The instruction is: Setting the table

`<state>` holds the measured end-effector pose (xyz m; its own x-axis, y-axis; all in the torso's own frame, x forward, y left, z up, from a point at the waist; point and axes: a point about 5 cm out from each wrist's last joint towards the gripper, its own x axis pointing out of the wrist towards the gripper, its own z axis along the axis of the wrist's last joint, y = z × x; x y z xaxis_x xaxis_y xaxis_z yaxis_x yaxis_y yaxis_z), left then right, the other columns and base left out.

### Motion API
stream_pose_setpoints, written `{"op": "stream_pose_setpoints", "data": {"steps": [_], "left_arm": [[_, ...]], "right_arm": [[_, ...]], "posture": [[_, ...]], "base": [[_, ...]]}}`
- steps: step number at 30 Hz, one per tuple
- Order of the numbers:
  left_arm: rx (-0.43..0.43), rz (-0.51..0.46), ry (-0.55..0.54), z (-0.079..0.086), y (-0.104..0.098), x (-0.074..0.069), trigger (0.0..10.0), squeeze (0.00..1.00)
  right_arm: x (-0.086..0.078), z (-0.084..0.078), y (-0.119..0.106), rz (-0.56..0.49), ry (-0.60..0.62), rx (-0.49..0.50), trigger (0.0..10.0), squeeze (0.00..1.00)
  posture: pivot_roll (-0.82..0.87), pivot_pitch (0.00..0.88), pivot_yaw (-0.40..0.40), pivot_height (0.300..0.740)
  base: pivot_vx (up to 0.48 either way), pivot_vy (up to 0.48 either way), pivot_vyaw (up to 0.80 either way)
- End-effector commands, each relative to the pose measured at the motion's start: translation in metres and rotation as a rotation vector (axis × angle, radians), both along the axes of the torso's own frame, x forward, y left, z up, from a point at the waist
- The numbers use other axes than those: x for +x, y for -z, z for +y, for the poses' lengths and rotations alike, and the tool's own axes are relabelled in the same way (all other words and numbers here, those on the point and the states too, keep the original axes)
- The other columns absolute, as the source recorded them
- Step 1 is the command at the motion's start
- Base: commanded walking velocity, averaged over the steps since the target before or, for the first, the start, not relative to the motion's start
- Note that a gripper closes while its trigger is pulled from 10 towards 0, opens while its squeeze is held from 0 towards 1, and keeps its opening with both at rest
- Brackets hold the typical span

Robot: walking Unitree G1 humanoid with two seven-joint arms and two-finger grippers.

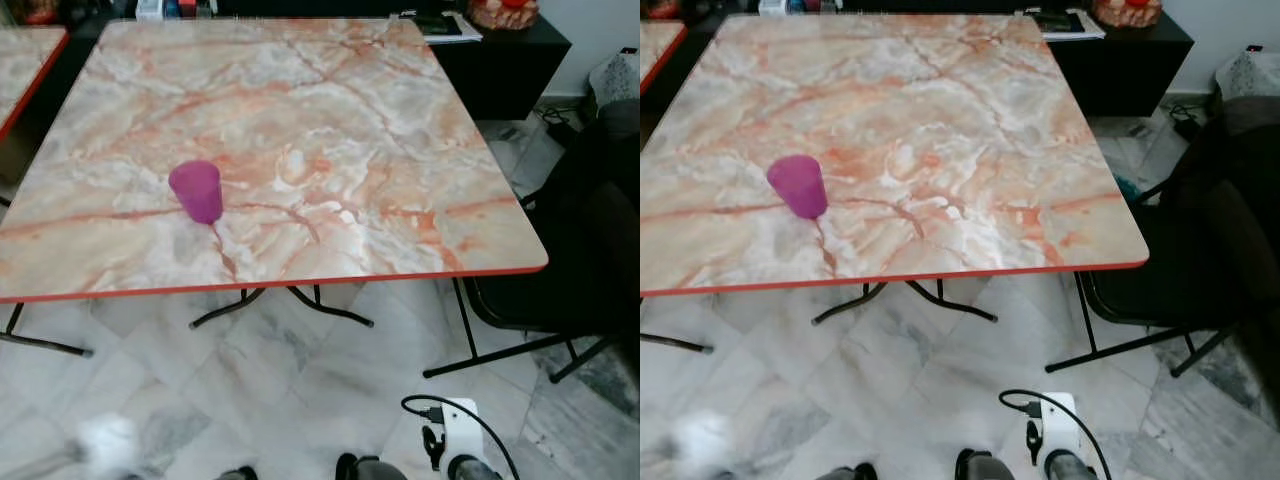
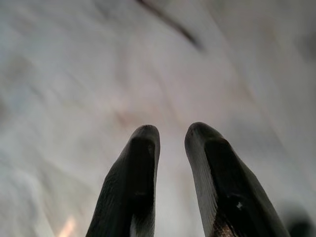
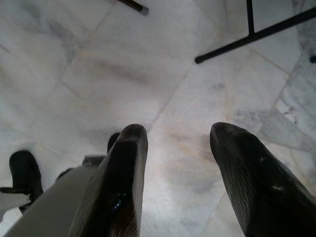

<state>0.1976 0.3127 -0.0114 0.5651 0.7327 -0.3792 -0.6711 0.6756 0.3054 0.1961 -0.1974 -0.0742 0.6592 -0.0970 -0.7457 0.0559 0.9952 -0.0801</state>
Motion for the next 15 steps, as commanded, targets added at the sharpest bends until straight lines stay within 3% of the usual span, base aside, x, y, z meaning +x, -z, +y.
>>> {"op": "stream_pose_setpoints", "data": {"steps": [1, 4, 10, 14, 15], "left_arm": [[-0.065, 0.061, -0.017, -0.018, 0.019, -0.014, 10.0, 0.00], [-0.075, 0.048, -0.032, -0.018, 0.021, -0.017, 10.0, 0.00], [-0.017, 0.060, -0.061, -0.012, 0.015, -0.032, 10.0, 0.00], [0.106, -0.011, -0.166, 0.015, -0.010, -0.038, 10.0, 0.00], [0.106, -0.011, -0.166, 0.015, -0.010, -0.038, 10.0, 0.00]], "right_arm": [[-0.006, 0.004, 0.004, 0.022, 0.011, 0.015, 10.0, 0.00], [-0.006, 0.004, 0.004, 0.023, 0.012, 0.015, 10.0, 0.00], [-0.006, 0.004, 0.004, 0.024, 0.015, 0.017, 10.0, 0.00], [-0.005, 0.004, 0.004, 0.023, 0.021, 0.017, 10.0, 0.00], [-0.005, 0.004, 0.004, 0.023, 0.021, 0.017, 10.0, 0.00]], "posture": [[-0.03, 0.205, -0.056, 0.740], [-0.03, 0.204, -0.056, 0.740], [-0.03, 0.202, -0.056, 0.740], [-0.02, 0.201, -0.058, 0.740], [-0.02, 0.201, -0.058, 0.740]], "base": [[0.000, 0.000, 0.00], [0.000, 0.000, 0.00], [0.000, 0.000, 0.00], [0.000, 0.000, 0.00], [0.000, 0.000, 0.00]]}}
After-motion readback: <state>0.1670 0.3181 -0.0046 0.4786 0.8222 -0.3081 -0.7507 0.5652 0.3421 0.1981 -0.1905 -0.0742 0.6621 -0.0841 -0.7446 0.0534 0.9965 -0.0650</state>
